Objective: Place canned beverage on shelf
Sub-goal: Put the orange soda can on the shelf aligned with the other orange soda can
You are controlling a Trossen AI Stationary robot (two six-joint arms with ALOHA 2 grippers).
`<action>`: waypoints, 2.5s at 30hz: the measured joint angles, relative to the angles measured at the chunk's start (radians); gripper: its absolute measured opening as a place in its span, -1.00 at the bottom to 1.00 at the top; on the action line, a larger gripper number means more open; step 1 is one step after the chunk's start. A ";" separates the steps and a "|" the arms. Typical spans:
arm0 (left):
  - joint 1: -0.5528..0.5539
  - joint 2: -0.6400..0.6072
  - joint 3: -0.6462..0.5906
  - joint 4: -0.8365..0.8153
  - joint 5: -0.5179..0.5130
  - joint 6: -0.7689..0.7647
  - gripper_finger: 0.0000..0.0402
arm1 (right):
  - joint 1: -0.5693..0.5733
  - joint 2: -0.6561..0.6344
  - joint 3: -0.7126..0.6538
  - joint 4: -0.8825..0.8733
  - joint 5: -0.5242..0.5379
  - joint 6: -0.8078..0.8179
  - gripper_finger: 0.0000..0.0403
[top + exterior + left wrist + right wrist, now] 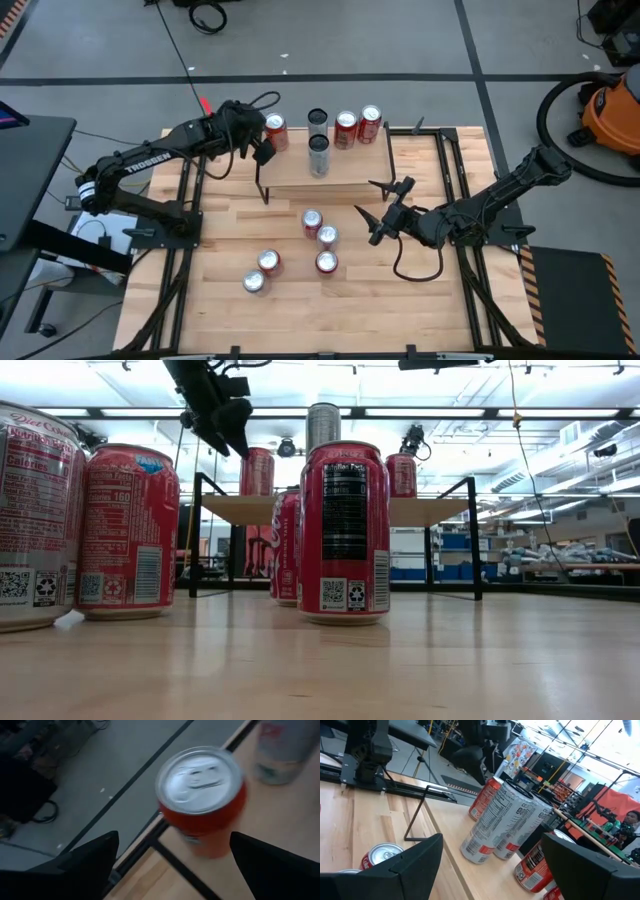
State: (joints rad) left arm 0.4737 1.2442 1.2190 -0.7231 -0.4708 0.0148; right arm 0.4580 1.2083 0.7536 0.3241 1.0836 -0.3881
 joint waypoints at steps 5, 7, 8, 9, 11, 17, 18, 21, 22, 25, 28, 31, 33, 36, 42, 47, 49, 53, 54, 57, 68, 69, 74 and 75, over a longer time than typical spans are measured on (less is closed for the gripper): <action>0.022 0.000 0.000 -0.005 -0.016 0.000 0.96 | 0.000 0.000 0.000 0.002 -0.003 0.000 0.73; 0.029 0.000 0.000 -0.002 -0.016 0.000 0.96 | 0.000 0.000 0.000 0.003 -0.003 0.000 0.73; 0.031 0.000 0.000 0.002 -0.017 0.000 0.96 | 0.000 0.000 0.000 0.002 -0.003 0.001 0.73; 0.035 0.000 0.000 0.006 -0.017 -0.001 0.96 | 0.000 0.000 0.000 0.002 -0.003 0.001 0.73; 0.041 0.000 0.000 0.008 -0.020 -0.001 0.96 | 0.000 0.000 0.000 0.003 -0.003 0.001 0.73; 0.056 0.000 0.000 0.008 -0.033 -0.004 0.96 | 0.000 0.000 0.000 0.003 -0.003 0.001 0.73; 0.057 0.000 0.000 0.008 -0.033 -0.005 0.96 | 0.000 0.000 0.000 0.003 -0.003 0.001 0.73; 0.057 0.000 0.000 0.008 -0.033 -0.005 0.96 | 0.000 0.000 0.000 0.003 -0.003 0.001 0.73; 0.057 0.000 0.000 0.007 -0.034 -0.005 0.96 | 0.000 0.000 0.000 0.003 -0.003 0.001 0.73; 0.057 0.000 0.000 -0.008 -0.051 -0.004 0.96 | 0.000 0.000 0.000 0.003 -0.003 0.001 0.73; 0.046 -0.002 0.000 -0.027 -0.065 0.020 0.96 | 0.000 0.000 0.000 0.003 -0.003 0.001 0.73; 0.004 -0.033 0.000 -0.046 -0.067 0.068 0.96 | 0.000 0.000 0.000 0.003 -0.002 0.001 0.73; -0.039 -0.062 0.001 -0.063 -0.067 0.082 0.96 | 0.000 0.000 0.000 0.003 -0.002 0.001 0.73; -0.121 -0.100 0.001 -0.134 -0.067 0.023 0.96 | 0.000 0.000 0.000 0.002 -0.002 0.001 0.73; -0.274 -0.128 0.001 -0.291 -0.018 -0.242 0.96 | 0.000 0.000 0.000 0.002 -0.006 0.001 0.73; -0.346 -0.126 0.001 -0.268 0.057 -0.374 0.96 | 0.000 0.000 0.000 0.021 -0.009 -0.009 0.73; -0.365 -0.126 0.001 -0.228 0.079 -0.393 0.96 | 0.000 0.000 0.000 0.044 -0.011 -0.028 0.73; -0.383 -0.126 0.001 -0.167 0.091 -0.408 0.96 | 0.000 0.000 0.000 0.066 -0.012 -0.056 0.73; -0.383 -0.126 0.001 -0.162 0.091 -0.412 0.96 | 0.000 0.000 0.000 0.067 -0.011 -0.057 0.73; -0.383 -0.126 0.001 -0.132 0.091 -0.413 0.96 | 0.000 0.000 0.000 0.067 -0.012 -0.065 0.73; -0.353 -0.125 0.001 0.048 0.082 -0.371 0.94 | 0.000 0.000 0.000 0.070 -0.013 -0.090 0.73; -0.349 -0.121 0.001 0.048 0.081 -0.357 0.93 | 0.000 0.000 0.000 0.070 -0.013 -0.090 0.73; -0.335 -0.093 0.001 0.060 0.080 -0.347 0.82 | 0.001 0.000 0.000 0.072 -0.040 -0.088 0.73; -0.335 -0.087 0.002 0.070 0.080 -0.359 0.79 | 0.001 0.000 0.000 0.073 -0.043 -0.088 0.73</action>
State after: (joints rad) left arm 0.1387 1.1576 1.2209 -0.6532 -0.3907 -0.3438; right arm 0.4593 1.2083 0.7536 0.3967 1.0410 -0.4763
